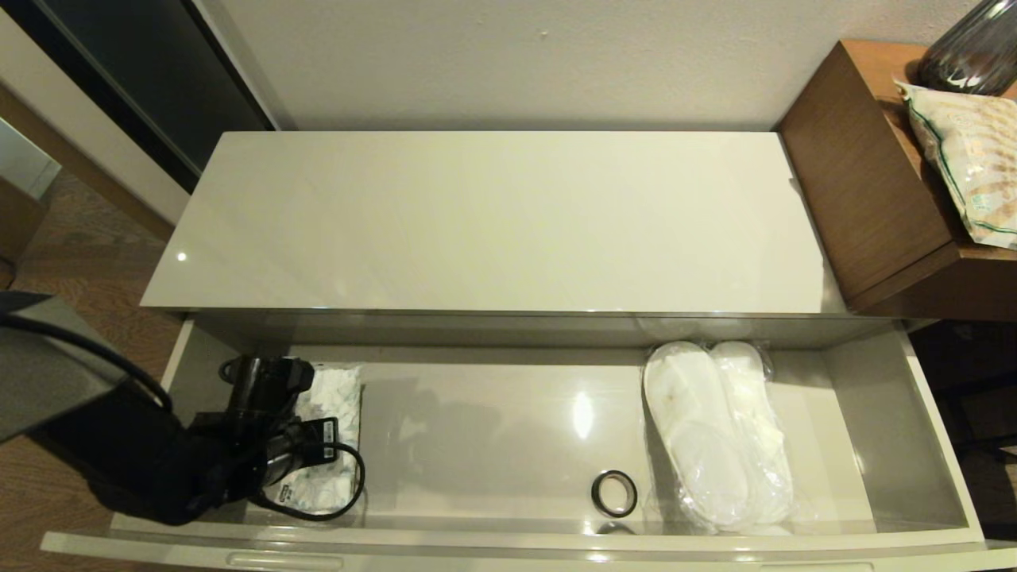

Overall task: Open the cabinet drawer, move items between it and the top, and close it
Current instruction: Take out the tissue from the drawer, then place the tissue on the table

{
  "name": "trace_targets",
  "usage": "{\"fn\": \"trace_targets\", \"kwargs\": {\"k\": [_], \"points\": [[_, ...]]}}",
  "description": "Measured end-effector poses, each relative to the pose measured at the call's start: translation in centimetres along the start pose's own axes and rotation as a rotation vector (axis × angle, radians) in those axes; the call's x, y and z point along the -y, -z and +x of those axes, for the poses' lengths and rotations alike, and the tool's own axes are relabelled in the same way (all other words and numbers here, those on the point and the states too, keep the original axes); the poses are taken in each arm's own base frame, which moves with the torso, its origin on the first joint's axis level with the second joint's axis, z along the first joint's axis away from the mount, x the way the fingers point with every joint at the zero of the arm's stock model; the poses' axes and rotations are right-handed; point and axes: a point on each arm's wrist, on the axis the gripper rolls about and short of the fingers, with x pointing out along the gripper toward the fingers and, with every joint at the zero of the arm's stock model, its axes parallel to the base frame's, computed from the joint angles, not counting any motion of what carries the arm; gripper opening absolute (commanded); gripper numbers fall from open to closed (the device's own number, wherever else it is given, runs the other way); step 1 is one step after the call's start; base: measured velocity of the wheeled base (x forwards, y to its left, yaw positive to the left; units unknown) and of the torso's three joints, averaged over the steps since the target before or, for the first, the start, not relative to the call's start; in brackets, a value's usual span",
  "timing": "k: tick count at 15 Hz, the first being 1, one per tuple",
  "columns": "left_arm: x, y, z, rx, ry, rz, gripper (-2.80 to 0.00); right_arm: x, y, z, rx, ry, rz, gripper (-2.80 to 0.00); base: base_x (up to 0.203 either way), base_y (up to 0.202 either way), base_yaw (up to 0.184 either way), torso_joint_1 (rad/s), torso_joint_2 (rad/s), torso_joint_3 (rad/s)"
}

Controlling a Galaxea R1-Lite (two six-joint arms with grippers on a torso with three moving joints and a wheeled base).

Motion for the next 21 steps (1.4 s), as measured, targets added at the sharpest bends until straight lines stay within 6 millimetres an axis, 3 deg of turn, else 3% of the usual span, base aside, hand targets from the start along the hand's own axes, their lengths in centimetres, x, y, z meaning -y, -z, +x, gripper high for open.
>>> {"fn": "trace_targets", "kwargs": {"k": [2,6,14,17,21], "points": [[-0.7,0.5,-2.9,0.023,0.006,0.007,-2.8,0.0,0.0,0.0,0.0,0.0,0.0,-2.8,0.0,0.0,0.0,0.0,0.0,0.0],[-1.6,1.6,-6.8,0.043,0.01,0.022,-2.8,0.0,0.0,0.0,0.0,0.0,0.0,-2.8,0.0,0.0,0.0,0.0,0.0,0.0],[-2.9,1.1,-13.9,0.08,0.056,0.043,-2.8,0.0,0.0,0.0,0.0,0.0,0.0,-2.8,0.0,0.0,0.0,0.0,0.0,0.0],[-3.0,-1.0,-16.2,0.139,0.079,0.025,-2.8,0.0,0.0,0.0,0.0,0.0,0.001,-2.8,0.0,0.0,0.0,0.0,0.0,0.0],[-1.5,-6.7,-17.5,0.28,0.117,-0.026,-2.8,0.0,0.0,0.0,0.0,0.0,0.0,-2.8,0.0,0.0,0.0,0.0,0.0,0.0]]}}
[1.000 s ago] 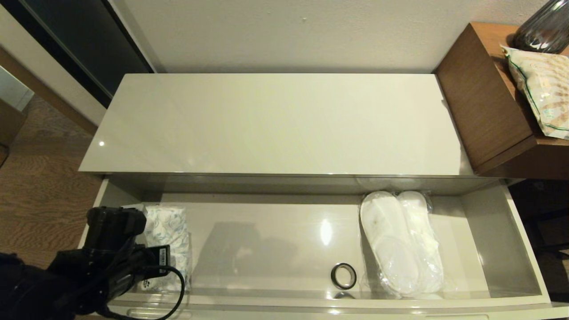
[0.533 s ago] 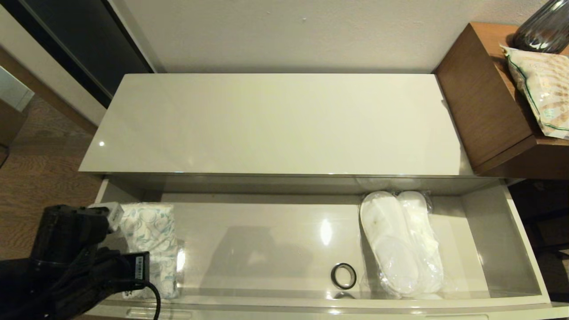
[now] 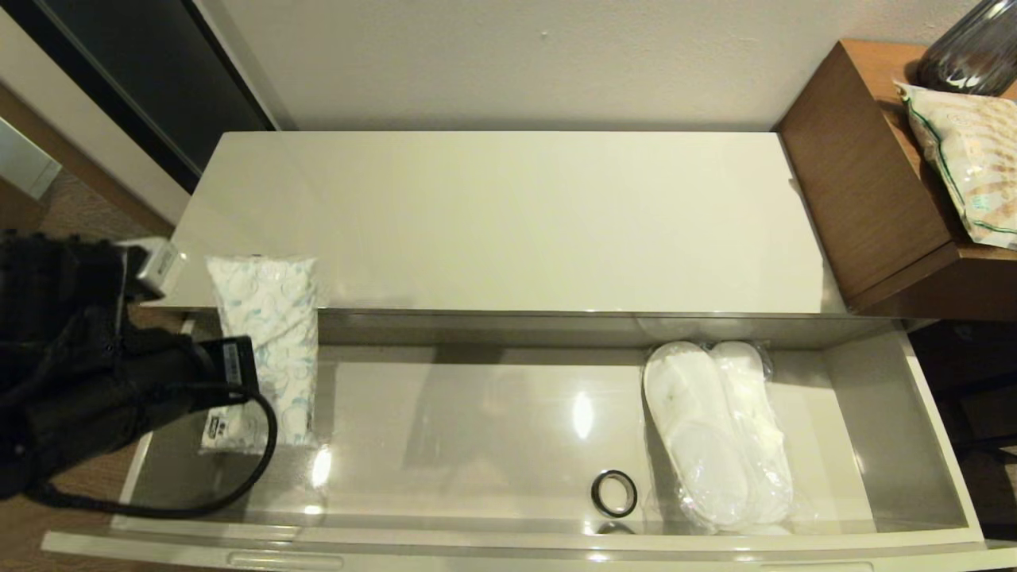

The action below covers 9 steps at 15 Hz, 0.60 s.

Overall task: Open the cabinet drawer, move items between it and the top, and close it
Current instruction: Place the tissue on the table

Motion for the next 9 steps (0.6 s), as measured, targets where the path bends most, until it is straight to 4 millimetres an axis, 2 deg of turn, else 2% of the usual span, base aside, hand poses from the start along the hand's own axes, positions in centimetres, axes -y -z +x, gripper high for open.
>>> {"fn": "trace_targets", "kwargs": {"k": [4,6,8,9], "points": [[2.7,-7.2,3.3,0.117,-0.015,-0.035,-2.8,0.0,0.0,0.0,0.0,0.0,0.0,-2.8,0.0,0.0,0.0,0.0,0.0,0.0],[4.1,-10.6,6.0,0.16,-0.053,-0.051,-2.8,0.0,0.0,0.0,0.0,0.0,-0.001,-2.8,0.0,0.0,0.0,0.0,0.0,0.0],[5.3,-12.9,9.2,0.191,-0.1,-0.066,-2.8,0.0,0.0,0.0,0.001,0.0,-0.001,-2.8,0.0,0.0,0.0,0.0,0.0,0.0],[5.8,-13.4,11.0,0.186,-0.133,-0.07,-2.8,0.0,0.0,0.0,0.001,-0.001,0.0,-2.8,0.0,0.0,0.0,0.0,0.0,0.0]]}}
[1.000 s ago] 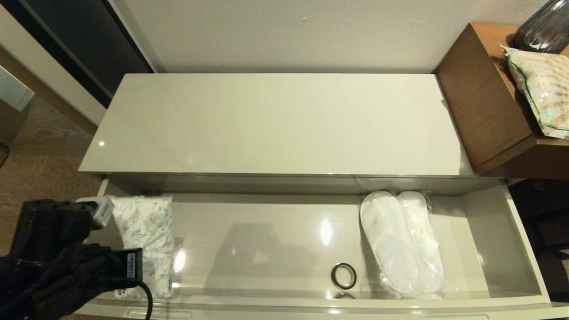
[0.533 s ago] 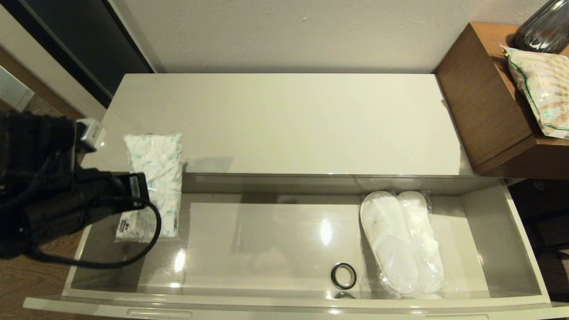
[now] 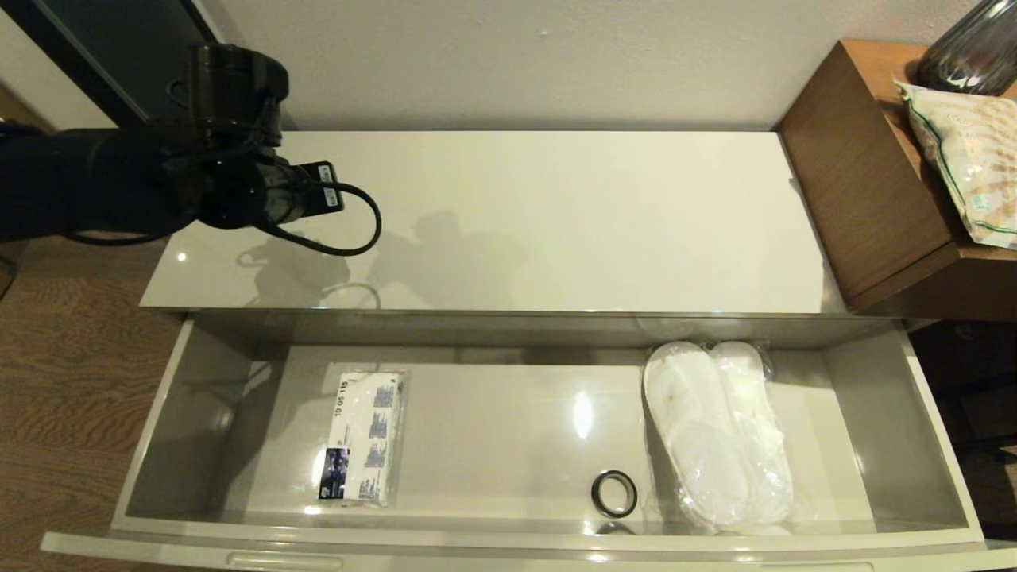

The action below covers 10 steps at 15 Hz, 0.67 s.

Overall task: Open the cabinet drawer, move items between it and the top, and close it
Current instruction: Place the tissue on the table

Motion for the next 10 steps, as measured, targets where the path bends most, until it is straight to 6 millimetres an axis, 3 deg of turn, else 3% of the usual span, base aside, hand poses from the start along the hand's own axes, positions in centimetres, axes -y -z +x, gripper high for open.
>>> {"fn": "trace_targets", "kwargs": {"k": [3,5,7,10], "points": [[0.9,1.8,3.1,-0.055,-0.053,-0.008,-2.8,0.0,0.0,0.0,0.0,0.0,0.0,-2.8,0.0,0.0,0.0,0.0,0.0,0.0],[0.2,4.8,3.3,-0.157,-0.085,0.026,-2.8,0.0,0.0,0.0,0.0,0.001,0.0,-2.8,0.0,0.0,0.0,0.0,0.0,0.0],[-1.3,5.8,1.0,-0.201,-0.092,0.026,-2.8,0.0,0.0,0.0,0.0,0.0,0.0,-2.8,0.0,0.0,0.0,0.0,0.0,0.0],[-3.8,6.6,-4.2,-0.255,-0.05,0.032,-2.8,0.0,0.0,0.0,-0.001,0.001,0.0,-2.8,0.0,0.0,0.0,0.0,0.0,0.0]]}}
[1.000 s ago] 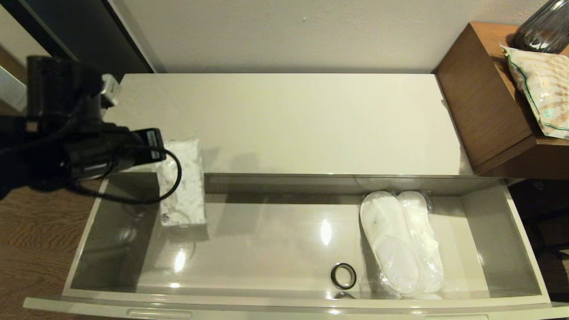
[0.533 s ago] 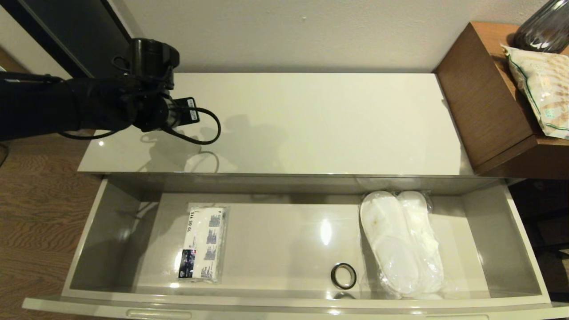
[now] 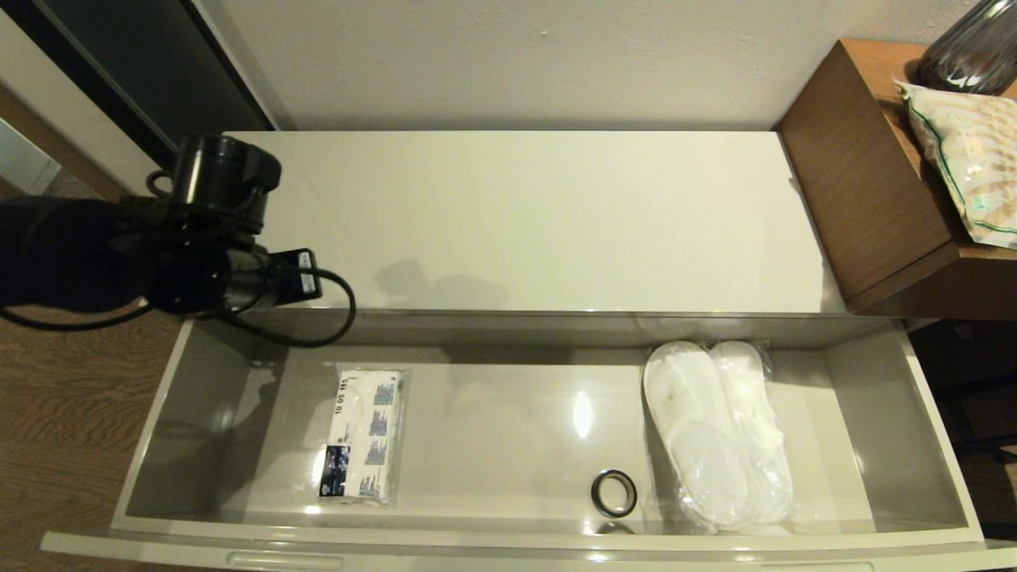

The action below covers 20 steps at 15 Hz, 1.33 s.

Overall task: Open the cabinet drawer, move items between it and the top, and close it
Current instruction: Place the tissue on the table

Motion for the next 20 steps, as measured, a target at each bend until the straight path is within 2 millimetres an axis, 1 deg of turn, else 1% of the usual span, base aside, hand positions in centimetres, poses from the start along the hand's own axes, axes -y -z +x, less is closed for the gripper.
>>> {"fn": "trace_targets", "kwargs": {"k": [1,3,5,6,8,9,12,14,15,17,20], "points": [[-0.8,1.6,-0.9,-0.04,0.001,0.02,-2.8,0.0,0.0,0.0,0.0,0.0,0.0,-2.8,0.0,0.0,0.0,0.0,0.0,0.0],[-2.3,5.5,-1.8,-0.136,-0.012,0.059,-2.8,0.0,0.0,0.0,0.0,0.0,0.0,-2.8,0.0,0.0,0.0,0.0,0.0,0.0],[-3.1,8.7,-1.5,-0.187,-0.01,0.065,-2.8,0.0,0.0,0.0,0.0,0.0,0.0,-2.8,0.0,0.0,0.0,0.0,0.0,0.0],[-3.1,9.8,-0.8,-0.189,-0.002,0.06,-2.8,0.0,0.0,0.0,0.0,0.0,0.0,-2.8,0.0,0.0,0.0,0.0,0.0,0.0],[-2.6,11.6,1.0,-0.186,0.006,0.052,-2.8,0.0,0.0,0.0,0.0,0.0,0.0,-2.8,0.0,0.0,0.0,0.0,0.0,0.0],[-2.3,12.1,1.9,-0.177,0.011,0.046,-2.8,0.0,0.0,0.0,0.0,-0.001,0.0,-2.8,0.0,0.0,0.0,0.0,0.0,0.0],[-1.2,12.6,4.4,-0.147,0.023,0.029,-2.8,0.0,0.0,0.0,0.0,0.0,0.0,-2.8,0.0,0.0,0.0,0.0,0.0,0.0],[-1.0,13.0,5.3,-0.164,0.014,0.036,-2.8,0.0,0.0,0.0,0.0,0.0,0.0,-2.8,0.0,0.0,0.0,0.0,0.0,0.0],[-0.9,13.3,5.7,-0.175,0.006,0.039,0.0,0.0,0.0,0.0,0.0,0.0,0.0,-2.8,0.0,0.0,0.0,0.0,0.0,0.0],[-0.5,13.6,6.4,-0.176,0.006,0.036,0.0,0.0,0.0,0.0,0.0,0.0,0.0,-2.8,0.0,0.0,0.0,0.0,0.0,0.0],[0.2,13.4,7.6,-0.121,0.03,0.009,0.0,0.0,0.0,0.0,0.0,-0.001,0.0,-2.8,0.0,0.0,0.0,0.0,0.0,0.0]]}}
